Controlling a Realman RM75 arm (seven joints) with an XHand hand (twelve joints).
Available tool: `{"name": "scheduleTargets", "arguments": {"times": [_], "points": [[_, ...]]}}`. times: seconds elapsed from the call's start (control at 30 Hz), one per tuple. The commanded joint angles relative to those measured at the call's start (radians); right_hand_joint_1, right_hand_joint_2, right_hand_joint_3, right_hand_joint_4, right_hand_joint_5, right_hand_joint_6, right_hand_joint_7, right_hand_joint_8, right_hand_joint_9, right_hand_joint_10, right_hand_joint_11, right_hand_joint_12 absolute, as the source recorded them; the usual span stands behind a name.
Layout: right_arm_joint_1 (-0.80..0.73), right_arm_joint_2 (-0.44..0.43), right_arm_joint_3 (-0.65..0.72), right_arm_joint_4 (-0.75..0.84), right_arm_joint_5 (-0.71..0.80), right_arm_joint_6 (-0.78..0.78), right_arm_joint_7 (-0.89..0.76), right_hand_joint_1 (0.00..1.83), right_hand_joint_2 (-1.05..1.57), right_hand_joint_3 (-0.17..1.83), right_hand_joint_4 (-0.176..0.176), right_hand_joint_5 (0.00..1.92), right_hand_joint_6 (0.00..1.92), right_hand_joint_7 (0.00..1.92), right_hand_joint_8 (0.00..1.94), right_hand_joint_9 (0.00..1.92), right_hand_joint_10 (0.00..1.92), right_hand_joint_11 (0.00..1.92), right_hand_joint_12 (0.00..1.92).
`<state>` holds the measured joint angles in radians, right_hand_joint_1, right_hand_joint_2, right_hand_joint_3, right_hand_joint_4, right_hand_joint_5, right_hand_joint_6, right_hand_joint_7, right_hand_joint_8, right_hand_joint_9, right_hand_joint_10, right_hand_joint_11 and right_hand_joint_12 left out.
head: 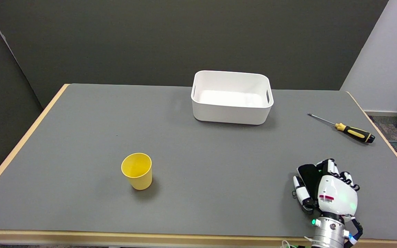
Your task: Pick up the blackboard eraser.
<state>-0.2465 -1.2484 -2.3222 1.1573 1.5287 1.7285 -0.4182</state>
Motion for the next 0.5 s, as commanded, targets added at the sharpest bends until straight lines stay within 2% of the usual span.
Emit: {"name": "scheduleTargets", "arguments": {"times": [0.03,0.27,0.4,0.5], "points": [[0.078,0.031,0.008,-0.027,-0.156,0.029,-0.001,1.09,1.32,0.19,-0.176,0.45,1.73,0.52,1.78,0.78,1.89,0.39,1.92],[0.163,0.081,0.047,0.062,-0.305,-0.065,-0.001,1.08,1.32,0.21,-0.176,0.43,1.75,0.51,1.80,0.78,1.92,0.40,1.92],[0.223,0.087,0.133,0.114,-0.413,-0.264,0.006,1.08,1.32,0.22,-0.176,0.43,1.75,0.50,1.81,0.79,1.92,0.41,1.92],[0.316,0.094,0.162,0.124,-0.414,-0.411,0.006,1.08,1.31,0.23,-0.176,0.44,1.75,0.51,1.81,0.79,1.92,0.41,1.92]]}}
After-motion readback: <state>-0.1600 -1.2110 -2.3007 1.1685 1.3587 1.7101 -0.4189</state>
